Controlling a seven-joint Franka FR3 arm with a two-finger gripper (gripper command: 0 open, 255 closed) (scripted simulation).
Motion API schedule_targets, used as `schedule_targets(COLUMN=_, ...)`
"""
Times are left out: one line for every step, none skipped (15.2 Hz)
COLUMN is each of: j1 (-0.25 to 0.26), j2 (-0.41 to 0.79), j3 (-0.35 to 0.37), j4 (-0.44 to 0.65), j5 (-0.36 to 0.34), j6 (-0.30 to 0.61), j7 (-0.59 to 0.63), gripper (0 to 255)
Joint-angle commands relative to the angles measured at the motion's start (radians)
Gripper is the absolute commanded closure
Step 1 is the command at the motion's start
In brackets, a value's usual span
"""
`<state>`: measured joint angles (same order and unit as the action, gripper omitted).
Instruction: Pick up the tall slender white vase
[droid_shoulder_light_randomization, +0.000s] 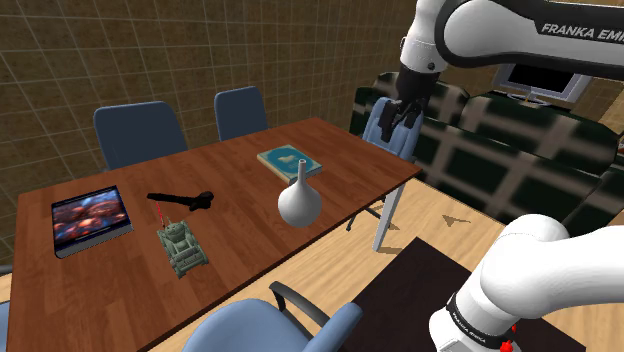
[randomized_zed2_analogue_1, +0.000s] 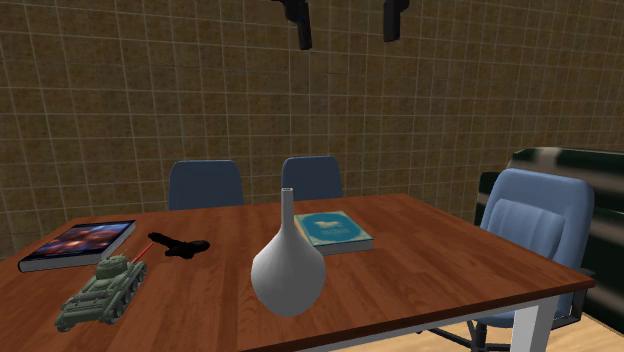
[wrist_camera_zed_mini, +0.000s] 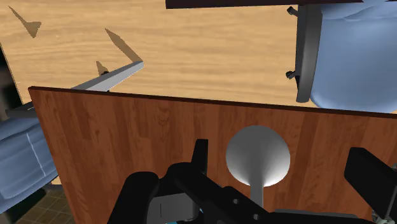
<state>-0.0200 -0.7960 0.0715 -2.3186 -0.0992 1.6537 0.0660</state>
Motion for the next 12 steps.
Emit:
schedule_targets(j1=0.0, j2=0.0, j3=0.0, j4=0.0, j5=0.0, j6=0.0, j7=0.0, gripper=0)
schedule_targets(j1=-0.001, j2=0.034, j3=-0.002, j4=0.003, j5=0.002, j6=0.026, j7=0.001, gripper=0)
schedule_targets(j1=-0.003, j2=0.068, j3=-0.005, j4=0.007, j5=0.003, j6=0.051, j7=0.001, gripper=0)
schedule_targets(j1=-0.004, j2=0.103, j3=-0.007, j4=0.013, j5=0.005, j6=0.076, j7=0.002, gripper=0)
schedule_targets(j1=-0.005, j2=0.139, j3=-0.009, j4=0.02, j5=0.007, j6=0.1, j7=0.002, gripper=0)
schedule_targets(j1=-0.006, j2=0.175, j3=-0.011, j4=0.029, j5=0.009, j6=0.123, j7=0.003, gripper=0)
schedule_targets(j1=-0.007, j2=0.211, j3=-0.013, j4=0.038, j5=0.011, j6=0.145, j7=0.003, gripper=0)
schedule_targets(j1=-0.008, j2=0.248, j3=-0.015, j4=0.049, j5=0.013, j6=0.167, j7=0.003, gripper=0)
schedule_targets(j1=-0.008, j2=0.286, j3=-0.017, j4=0.061, j5=0.015, j6=0.188, j7=0.003, gripper=0)
schedule_targets(j1=-0.009, j2=0.324, j3=-0.018, j4=0.075, j5=0.017, j6=0.207, j7=0.002, gripper=0)
schedule_targets(j1=-0.01, j2=0.362, j3=-0.02, j4=0.09, j5=0.019, j6=0.226, j7=0.002, gripper=0)
schedule_targets(j1=-0.01, j2=0.4, j3=-0.021, j4=0.105, j5=0.022, j6=0.244, j7=0.001, gripper=0)
